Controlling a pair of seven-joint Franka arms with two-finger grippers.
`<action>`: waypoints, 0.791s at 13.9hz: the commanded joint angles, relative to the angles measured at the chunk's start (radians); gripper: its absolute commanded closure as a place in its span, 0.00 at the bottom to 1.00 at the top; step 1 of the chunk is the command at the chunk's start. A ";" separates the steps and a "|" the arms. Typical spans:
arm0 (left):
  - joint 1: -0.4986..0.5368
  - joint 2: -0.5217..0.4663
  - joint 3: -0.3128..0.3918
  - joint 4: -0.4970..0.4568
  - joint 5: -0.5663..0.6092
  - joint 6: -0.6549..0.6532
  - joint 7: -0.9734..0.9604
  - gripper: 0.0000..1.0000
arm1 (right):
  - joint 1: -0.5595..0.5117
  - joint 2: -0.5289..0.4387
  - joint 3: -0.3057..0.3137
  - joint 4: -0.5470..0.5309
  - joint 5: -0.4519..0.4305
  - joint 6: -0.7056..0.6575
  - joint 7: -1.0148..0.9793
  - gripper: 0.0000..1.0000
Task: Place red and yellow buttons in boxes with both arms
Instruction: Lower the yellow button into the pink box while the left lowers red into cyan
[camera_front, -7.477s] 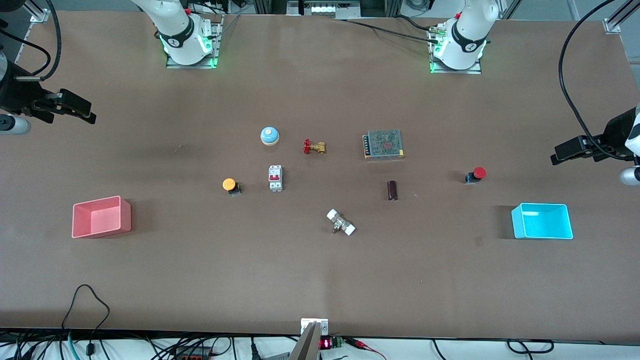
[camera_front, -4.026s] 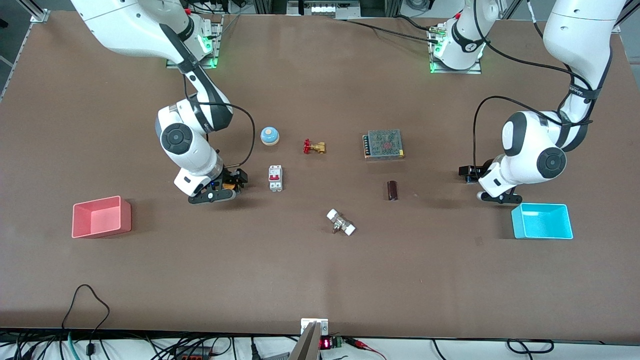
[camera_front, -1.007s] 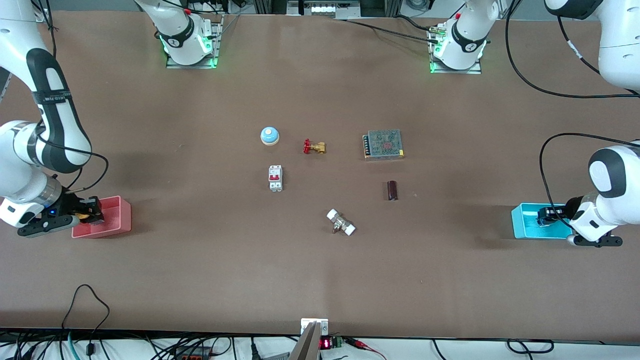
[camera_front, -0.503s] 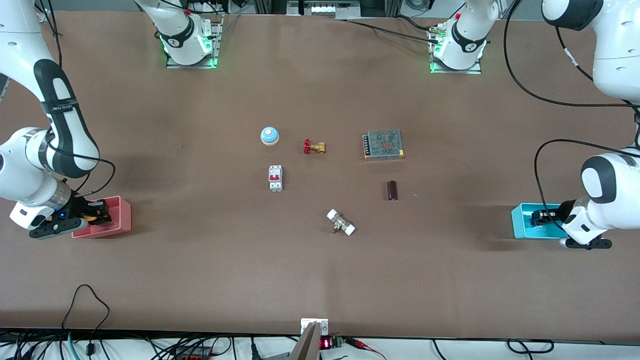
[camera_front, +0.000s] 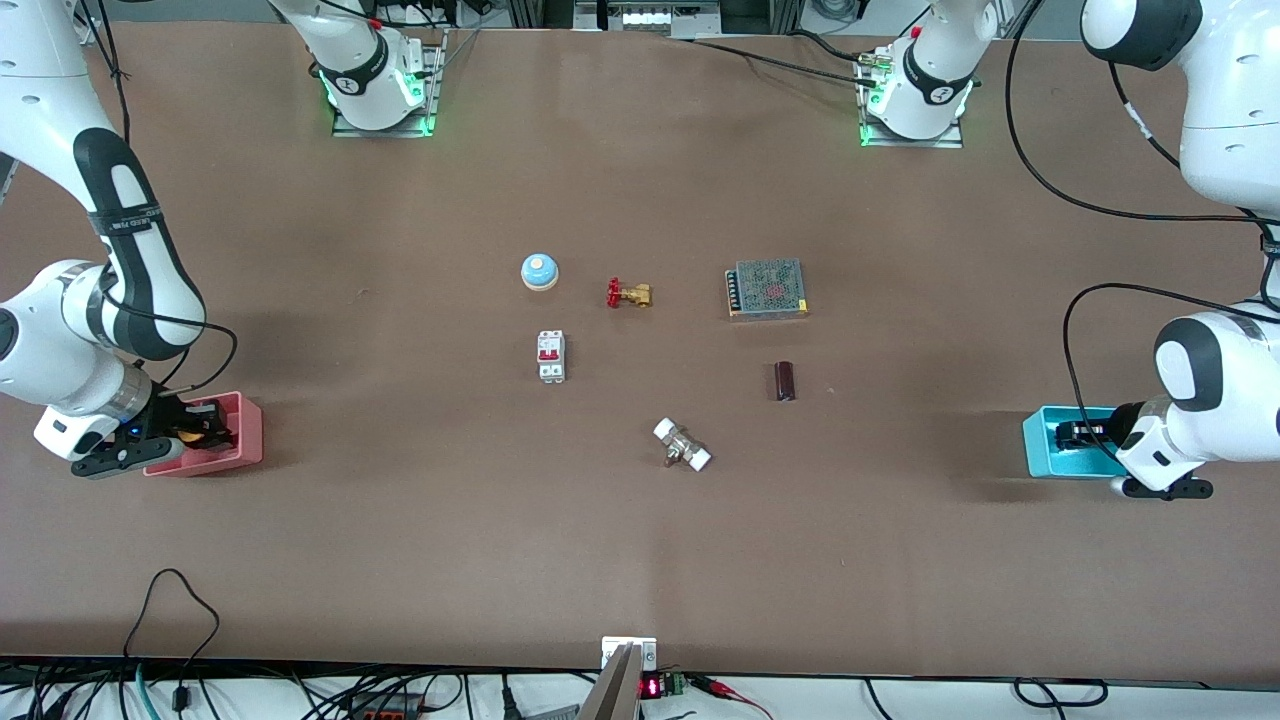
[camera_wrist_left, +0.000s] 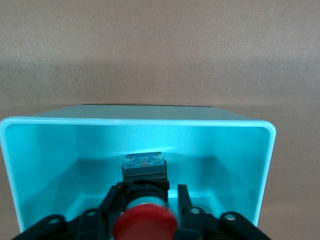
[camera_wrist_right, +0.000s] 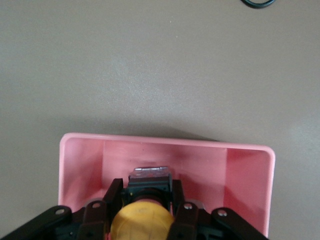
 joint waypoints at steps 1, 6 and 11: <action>-0.003 -0.014 0.003 0.024 -0.020 -0.015 0.023 0.00 | -0.010 0.015 0.008 0.014 0.020 0.012 -0.019 0.84; -0.043 -0.158 -0.014 0.008 -0.021 -0.070 0.014 0.00 | -0.010 0.020 0.008 0.014 0.020 0.015 -0.019 0.59; -0.111 -0.345 -0.014 -0.010 -0.022 -0.092 -0.021 0.00 | -0.010 0.020 0.008 0.015 0.019 0.015 -0.021 0.32</action>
